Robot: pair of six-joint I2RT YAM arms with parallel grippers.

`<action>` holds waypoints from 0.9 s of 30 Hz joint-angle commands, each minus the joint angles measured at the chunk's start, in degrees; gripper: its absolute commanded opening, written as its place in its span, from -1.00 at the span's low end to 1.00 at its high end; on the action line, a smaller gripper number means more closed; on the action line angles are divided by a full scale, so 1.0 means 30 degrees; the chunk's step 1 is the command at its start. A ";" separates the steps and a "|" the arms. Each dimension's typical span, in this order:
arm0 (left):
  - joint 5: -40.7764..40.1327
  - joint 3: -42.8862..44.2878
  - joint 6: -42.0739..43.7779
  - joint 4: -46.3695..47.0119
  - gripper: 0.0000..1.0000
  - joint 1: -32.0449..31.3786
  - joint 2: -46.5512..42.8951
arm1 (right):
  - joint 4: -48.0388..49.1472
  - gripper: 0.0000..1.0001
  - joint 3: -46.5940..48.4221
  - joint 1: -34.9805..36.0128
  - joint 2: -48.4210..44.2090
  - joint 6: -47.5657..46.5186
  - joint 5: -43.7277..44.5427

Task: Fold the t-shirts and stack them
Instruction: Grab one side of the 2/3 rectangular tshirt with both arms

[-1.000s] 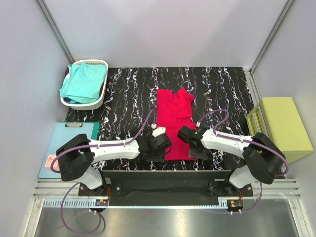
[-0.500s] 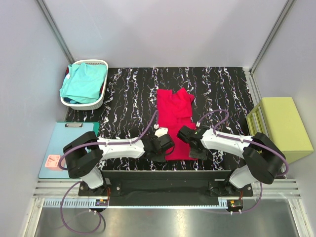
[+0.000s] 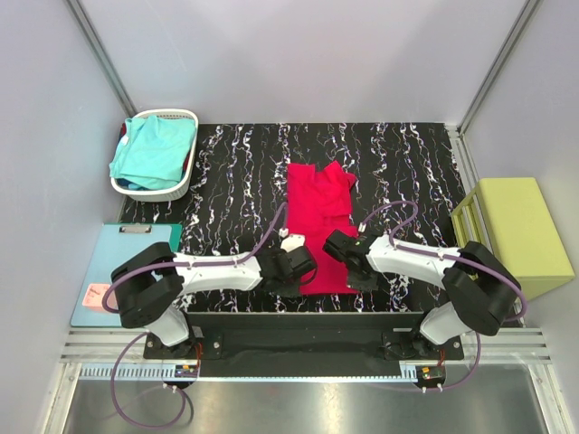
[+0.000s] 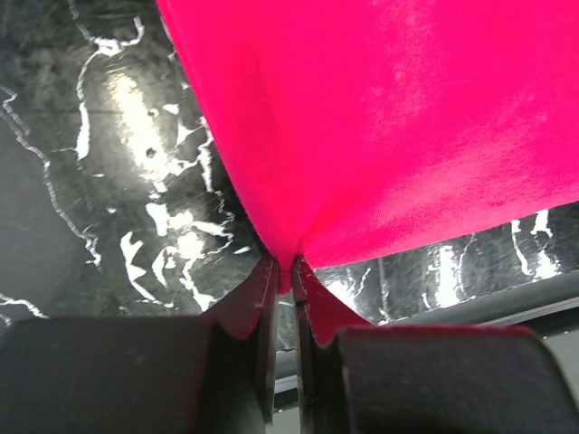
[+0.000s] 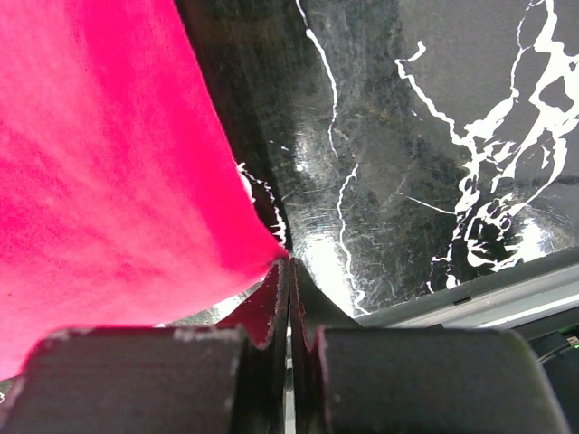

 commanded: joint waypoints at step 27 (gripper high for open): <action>-0.1023 0.0128 -0.0433 -0.1898 -0.39 -0.0272 -0.0883 | 0.0105 0.10 0.0078 0.0221 -0.0636 0.0395 0.0812</action>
